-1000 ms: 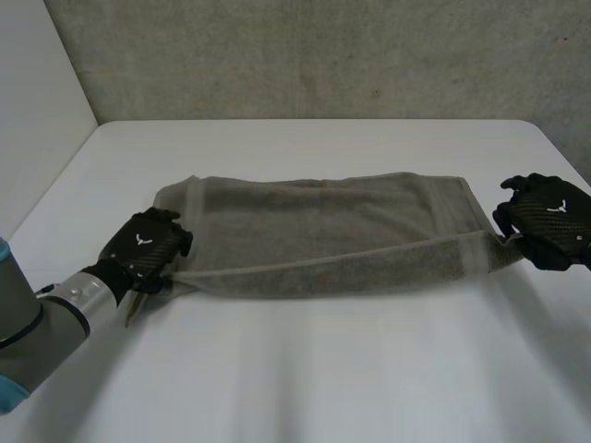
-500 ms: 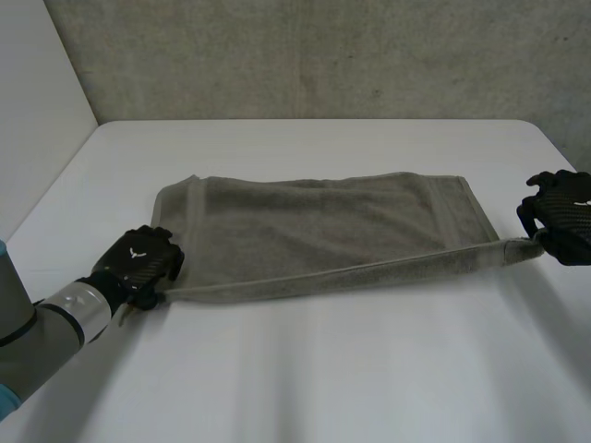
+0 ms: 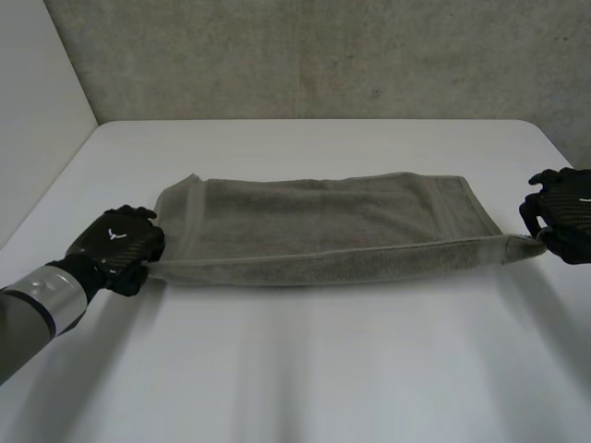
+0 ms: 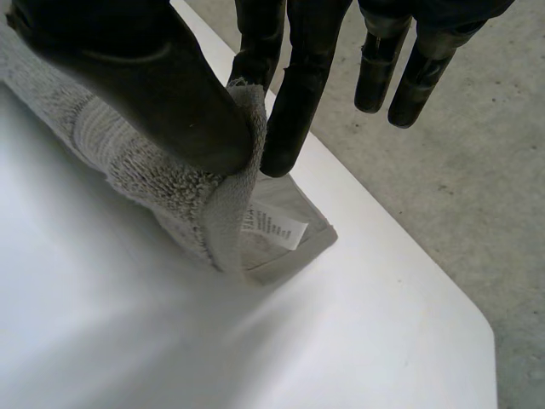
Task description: Fold the towel.
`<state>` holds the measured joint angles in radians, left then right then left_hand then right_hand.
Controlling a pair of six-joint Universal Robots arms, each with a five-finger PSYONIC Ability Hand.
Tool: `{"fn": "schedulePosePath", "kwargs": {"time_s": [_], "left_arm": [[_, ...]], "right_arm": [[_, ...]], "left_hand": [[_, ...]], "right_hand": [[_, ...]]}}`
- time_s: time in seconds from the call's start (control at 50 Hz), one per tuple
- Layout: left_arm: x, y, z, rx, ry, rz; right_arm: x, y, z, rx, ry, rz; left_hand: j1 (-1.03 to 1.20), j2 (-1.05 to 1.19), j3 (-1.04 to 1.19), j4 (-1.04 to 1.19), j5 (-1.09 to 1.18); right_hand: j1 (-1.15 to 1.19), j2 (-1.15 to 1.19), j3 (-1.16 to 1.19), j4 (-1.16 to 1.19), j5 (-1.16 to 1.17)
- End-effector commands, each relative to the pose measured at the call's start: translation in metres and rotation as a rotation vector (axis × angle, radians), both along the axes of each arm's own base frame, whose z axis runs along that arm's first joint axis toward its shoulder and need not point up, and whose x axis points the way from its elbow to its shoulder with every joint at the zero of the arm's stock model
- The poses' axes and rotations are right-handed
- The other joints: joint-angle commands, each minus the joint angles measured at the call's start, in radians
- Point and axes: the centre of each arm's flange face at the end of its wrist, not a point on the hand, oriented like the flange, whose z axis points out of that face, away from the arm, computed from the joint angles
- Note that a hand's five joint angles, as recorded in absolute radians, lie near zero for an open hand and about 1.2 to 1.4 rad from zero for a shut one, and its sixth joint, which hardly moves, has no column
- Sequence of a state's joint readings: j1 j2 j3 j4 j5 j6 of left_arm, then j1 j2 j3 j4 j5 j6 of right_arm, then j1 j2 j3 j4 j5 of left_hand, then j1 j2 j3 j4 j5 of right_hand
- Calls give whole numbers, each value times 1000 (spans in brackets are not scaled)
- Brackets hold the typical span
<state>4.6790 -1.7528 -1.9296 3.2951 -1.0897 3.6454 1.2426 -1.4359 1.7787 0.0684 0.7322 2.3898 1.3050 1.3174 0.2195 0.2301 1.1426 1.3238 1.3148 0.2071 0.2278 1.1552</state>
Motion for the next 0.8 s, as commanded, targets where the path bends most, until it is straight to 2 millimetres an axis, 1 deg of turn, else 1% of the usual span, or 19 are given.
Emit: {"fn": "schedulePosePath", "kwargs": {"time_s": [0.02,0.06,0.12,0.14,0.18,0.22,0.3,0.4,0.46,0.5,0.52,0.54,0.58,0.6,0.62,0.66,0.74,0.78,0.8], "left_arm": [[1,16,24,4,7,-9],[-1,22,32,-5,14,-29],[-5,43,62,-50,42,-94],[-5,43,62,-50,42,-95],[-5,56,81,-84,53,-109],[-3,61,89,-103,55,-106],[-1,67,97,-127,57,-96],[2,64,96,-124,61,-84],[3,53,84,-69,64,-78],[0,35,67,15,61,-92],[0,35,67,16,61,-92],[0,24,60,45,59,-89],[-3,14,54,69,60,-98],[-6,2,44,102,60,-107],[-6,2,44,102,60,-108],[-15,-20,32,130,62,-129],[-28,-38,24,136,60,-162],[-31,-48,21,130,61,-157],[-35,-57,19,120,59,-157]], "right_arm": [[1,14,17,26,-16,5],[0,17,22,21,-21,8],[1,26,35,2,-33,29],[2,33,45,-18,-35,48],[2,39,54,-35,-34,60],[0,43,60,-46,-31,66],[-5,51,68,-38,-39,84],[-4,53,64,-31,-12,111],[-4,46,55,-16,2,140],[-4,39,46,18,9,144],[-1,31,41,43,26,151],[-1,31,41,43,26,152],[6,24,34,65,51,162],[17,19,29,73,87,180],[28,12,24,66,127,190],[34,4,19,53,151,185],[35,-16,13,26,136,139],[36,-36,13,-22,68,106],[36,-37,13,-22,68,106]], "left_hand": [[91,79,-45,-56,79],[91,79,-45,-56,79],[91,79,-45,-56,79],[91,79,-45,-56,79],[91,79,-45,-56,79],[91,79,-45,-56,79],[91,79,-45,-56,79],[91,79,-45,-56,79],[91,79,-45,-56,79],[91,79,-45,-56,79],[91,79,-45,-56,79],[91,79,-45,-56,79],[91,79,-45,-56,79],[91,79,-45,-56,79],[91,79,-45,-56,79],[91,79,-45,-56,79],[91,79,-45,-56,79],[91,79,-45,-56,79],[91,79,-45,-56,79]], "right_hand": [[72,81,-33,-53,67],[72,81,-33,-53,67],[72,81,-33,-53,67],[72,81,-33,-53,67],[72,81,-33,-53,67],[72,81,-33,-53,67],[72,81,-33,-53,67],[72,81,-33,-53,67],[72,81,-33,-53,67],[72,81,-33,-53,67],[72,81,-33,-53,67],[72,81,-33,-53,67],[72,81,-33,-53,67],[72,81,-33,-53,67],[72,81,-33,-53,67],[72,81,-33,-53,67],[72,81,-33,-53,67],[72,81,-33,-53,67],[72,81,-33,-53,67]]}}
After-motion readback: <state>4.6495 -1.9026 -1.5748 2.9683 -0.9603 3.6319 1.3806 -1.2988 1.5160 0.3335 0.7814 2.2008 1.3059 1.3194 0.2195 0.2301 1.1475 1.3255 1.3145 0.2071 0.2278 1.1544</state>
